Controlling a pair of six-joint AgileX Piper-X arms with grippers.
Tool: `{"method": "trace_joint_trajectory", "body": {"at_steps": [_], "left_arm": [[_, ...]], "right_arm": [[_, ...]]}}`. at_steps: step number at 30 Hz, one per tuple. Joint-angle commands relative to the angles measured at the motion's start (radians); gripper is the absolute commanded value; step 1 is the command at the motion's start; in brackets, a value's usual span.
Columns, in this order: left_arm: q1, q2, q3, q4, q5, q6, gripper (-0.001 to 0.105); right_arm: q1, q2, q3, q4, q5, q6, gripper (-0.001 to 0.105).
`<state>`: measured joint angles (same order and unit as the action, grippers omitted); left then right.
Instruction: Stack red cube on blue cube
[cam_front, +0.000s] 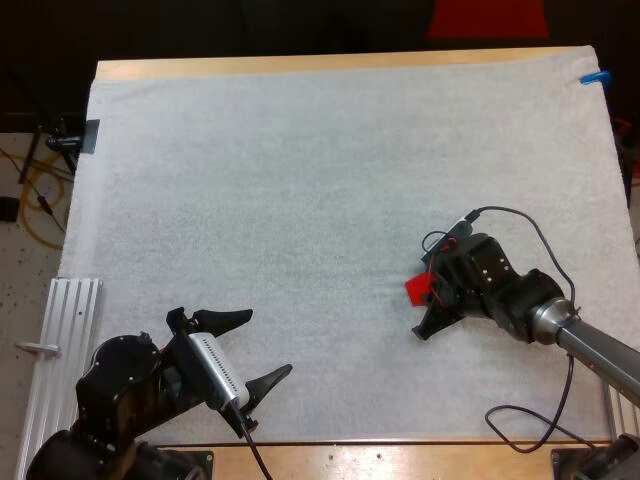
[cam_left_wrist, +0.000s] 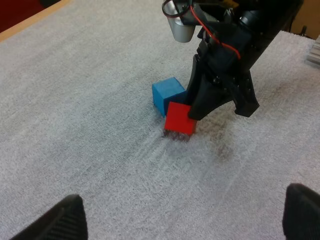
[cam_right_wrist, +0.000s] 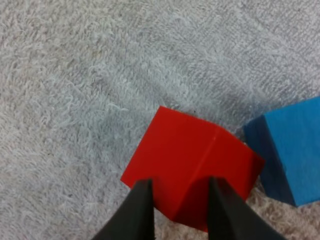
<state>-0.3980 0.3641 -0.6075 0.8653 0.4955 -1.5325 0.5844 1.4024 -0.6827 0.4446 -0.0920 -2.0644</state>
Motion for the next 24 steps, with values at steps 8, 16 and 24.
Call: {"method": "trace_joint_trajectory", "body": {"at_steps": [8,16,24], "left_arm": [[-0.003,0.000,-0.008,-0.003,-0.006,0.006,0.076],[-0.003,0.000,-0.008,-0.003,-0.006,0.006,0.076],[-0.003,0.000,-0.008,-0.003,-0.006,0.006,0.076]], "right_arm": [[0.001,-0.012,-0.001,0.012,0.001,0.005,0.020],[0.001,-0.016,-0.001,0.040,0.001,0.047,0.046],[0.001,-0.016,-0.001,0.045,-0.005,0.046,0.055]]}}
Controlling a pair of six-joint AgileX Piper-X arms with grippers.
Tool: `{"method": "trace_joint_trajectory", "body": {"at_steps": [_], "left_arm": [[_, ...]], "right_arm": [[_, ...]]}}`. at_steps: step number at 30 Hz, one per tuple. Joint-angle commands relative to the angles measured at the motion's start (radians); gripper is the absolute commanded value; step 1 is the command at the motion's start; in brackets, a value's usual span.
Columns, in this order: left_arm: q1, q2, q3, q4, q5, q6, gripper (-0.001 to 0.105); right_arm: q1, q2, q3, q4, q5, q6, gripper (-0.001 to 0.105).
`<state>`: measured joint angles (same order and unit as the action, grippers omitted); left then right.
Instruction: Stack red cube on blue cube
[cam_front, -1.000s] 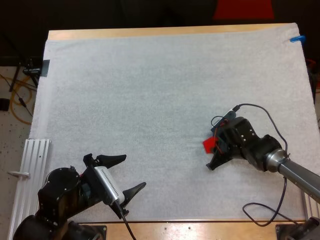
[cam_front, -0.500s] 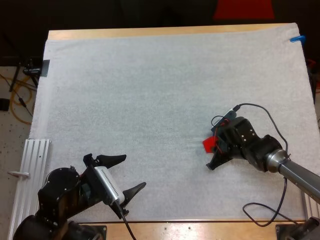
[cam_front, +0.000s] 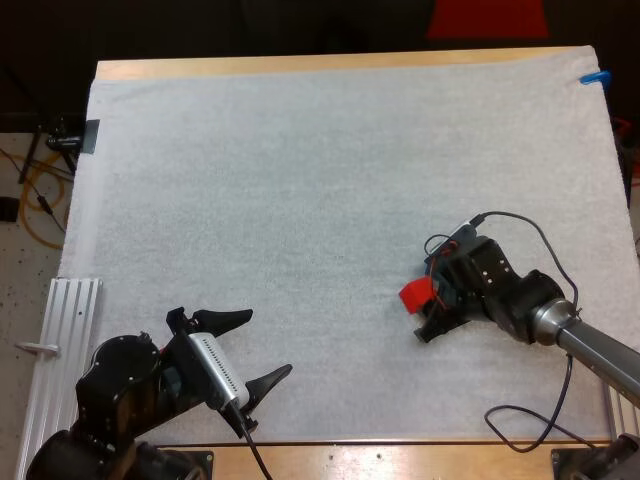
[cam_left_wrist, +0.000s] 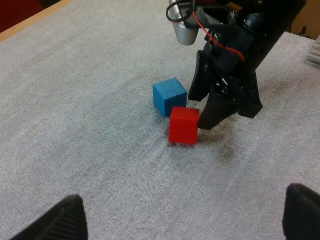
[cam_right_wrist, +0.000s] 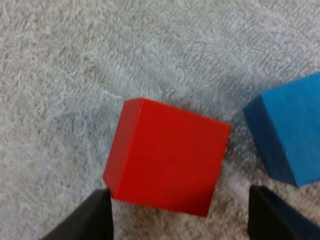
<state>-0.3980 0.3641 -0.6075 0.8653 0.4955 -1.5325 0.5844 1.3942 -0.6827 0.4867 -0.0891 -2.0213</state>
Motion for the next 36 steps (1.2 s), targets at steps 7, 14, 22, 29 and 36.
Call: {"method": "trace_joint_trajectory", "body": {"at_steps": [7,14,22,29,36], "left_arm": [[-0.003,0.000,-0.008,-0.003,-0.006,0.006,0.076],[-0.003,0.000,-0.008,-0.003,-0.006,0.006,0.076],[-0.003,0.000,-0.008,-0.003,-0.006,0.006,0.076],[-0.003,0.000,-0.008,-0.003,-0.006,0.006,0.076],[-0.003,0.000,-0.008,-0.003,-0.006,0.006,0.076]], "right_arm": [[0.001,-0.008,-0.001,0.003,-0.036,0.005,0.055],[0.001,-0.008,-0.001,0.003,-0.070,0.051,0.066],[0.001,-0.009,-0.001,0.003,-0.077,0.090,0.068],[0.004,-0.036,-0.001,0.021,-0.049,0.142,0.084],[0.003,-0.059,-0.001,0.002,0.007,0.142,0.084]]}}
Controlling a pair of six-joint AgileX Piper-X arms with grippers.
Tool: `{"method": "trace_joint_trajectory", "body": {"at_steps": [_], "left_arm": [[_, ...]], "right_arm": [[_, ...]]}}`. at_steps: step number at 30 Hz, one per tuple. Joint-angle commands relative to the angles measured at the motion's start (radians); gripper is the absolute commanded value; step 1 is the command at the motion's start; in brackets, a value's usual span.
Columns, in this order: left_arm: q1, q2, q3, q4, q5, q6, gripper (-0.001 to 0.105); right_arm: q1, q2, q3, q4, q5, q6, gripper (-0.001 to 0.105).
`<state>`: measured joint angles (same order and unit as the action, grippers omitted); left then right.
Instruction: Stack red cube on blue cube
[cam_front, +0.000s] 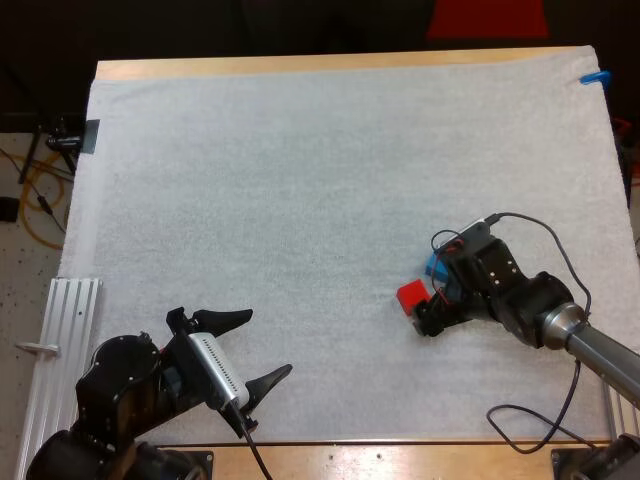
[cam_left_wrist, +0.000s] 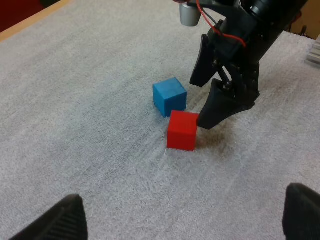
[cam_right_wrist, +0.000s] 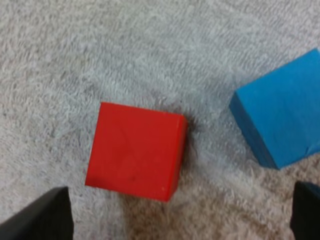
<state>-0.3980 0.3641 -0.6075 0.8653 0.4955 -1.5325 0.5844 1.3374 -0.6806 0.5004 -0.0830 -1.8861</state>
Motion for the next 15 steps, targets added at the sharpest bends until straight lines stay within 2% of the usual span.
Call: {"method": "trace_joint_trajectory", "body": {"at_steps": [1,6,15], "left_arm": [[-0.003,0.000,-0.008,-0.003,-0.006,0.006,0.076],[-0.003,0.000,-0.008,-0.003,-0.006,0.006,0.076],[-0.003,0.000,-0.008,-0.003,-0.006,0.006,0.076]], "right_arm": [[0.003,-0.002,-0.003,-0.015,-0.004,0.007,0.084],[0.003,0.003,-0.003,-0.080,-0.007,0.007,0.084],[0.003,0.082,-0.003,-0.111,-0.034,0.007,0.084]]}}
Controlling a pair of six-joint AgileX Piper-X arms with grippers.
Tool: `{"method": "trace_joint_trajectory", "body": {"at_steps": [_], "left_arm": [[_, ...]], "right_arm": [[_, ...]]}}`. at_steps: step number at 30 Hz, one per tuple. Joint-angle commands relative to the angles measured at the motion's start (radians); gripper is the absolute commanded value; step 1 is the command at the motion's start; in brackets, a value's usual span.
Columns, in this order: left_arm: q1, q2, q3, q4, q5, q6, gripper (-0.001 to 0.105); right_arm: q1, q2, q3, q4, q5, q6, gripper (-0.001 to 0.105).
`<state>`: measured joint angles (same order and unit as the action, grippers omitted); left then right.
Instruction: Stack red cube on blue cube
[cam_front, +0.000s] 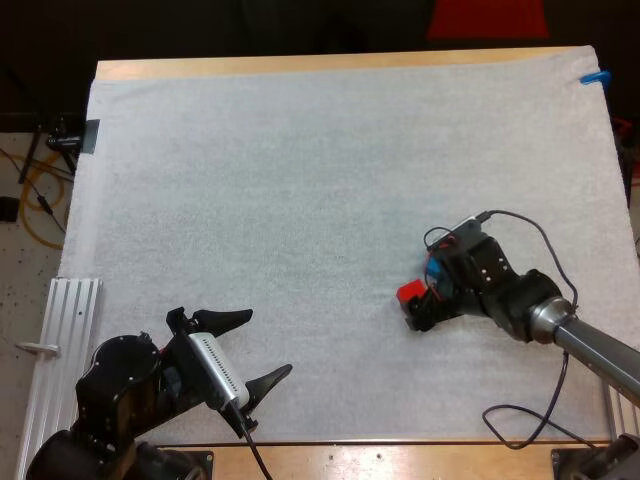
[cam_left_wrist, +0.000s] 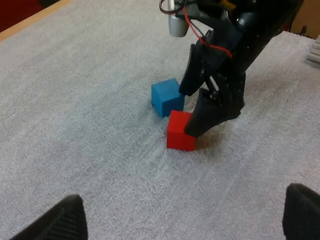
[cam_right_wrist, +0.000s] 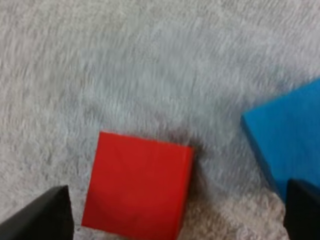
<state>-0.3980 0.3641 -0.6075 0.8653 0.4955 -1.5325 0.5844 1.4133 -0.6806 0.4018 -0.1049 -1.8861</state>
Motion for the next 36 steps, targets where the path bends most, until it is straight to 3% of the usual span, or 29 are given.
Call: {"method": "trace_joint_trajectory", "body": {"at_steps": [1,9,20,33,36], "left_arm": [[-0.003,0.000,-0.008,-0.003,-0.006,0.006,0.076],[-0.003,0.000,-0.008,-0.003,-0.006,0.006,0.076],[-0.003,0.000,-0.008,-0.003,-0.006,0.006,0.076],[-0.003,0.000,-0.008,-0.003,-0.006,0.006,0.076],[-0.003,0.000,-0.008,-0.003,-0.006,0.006,0.076]], "right_arm": [[0.003,0.009,-0.003,-0.014,-0.016,0.007,0.083],[0.003,0.058,-0.003,-0.031,-0.084,0.029,0.073],[0.003,0.055,-0.003,-0.001,-0.101,0.049,0.070],[0.003,0.055,-0.003,-0.024,-0.101,0.050,0.024],[0.003,0.043,-0.003,-0.024,-0.110,0.050,0.020]]}}
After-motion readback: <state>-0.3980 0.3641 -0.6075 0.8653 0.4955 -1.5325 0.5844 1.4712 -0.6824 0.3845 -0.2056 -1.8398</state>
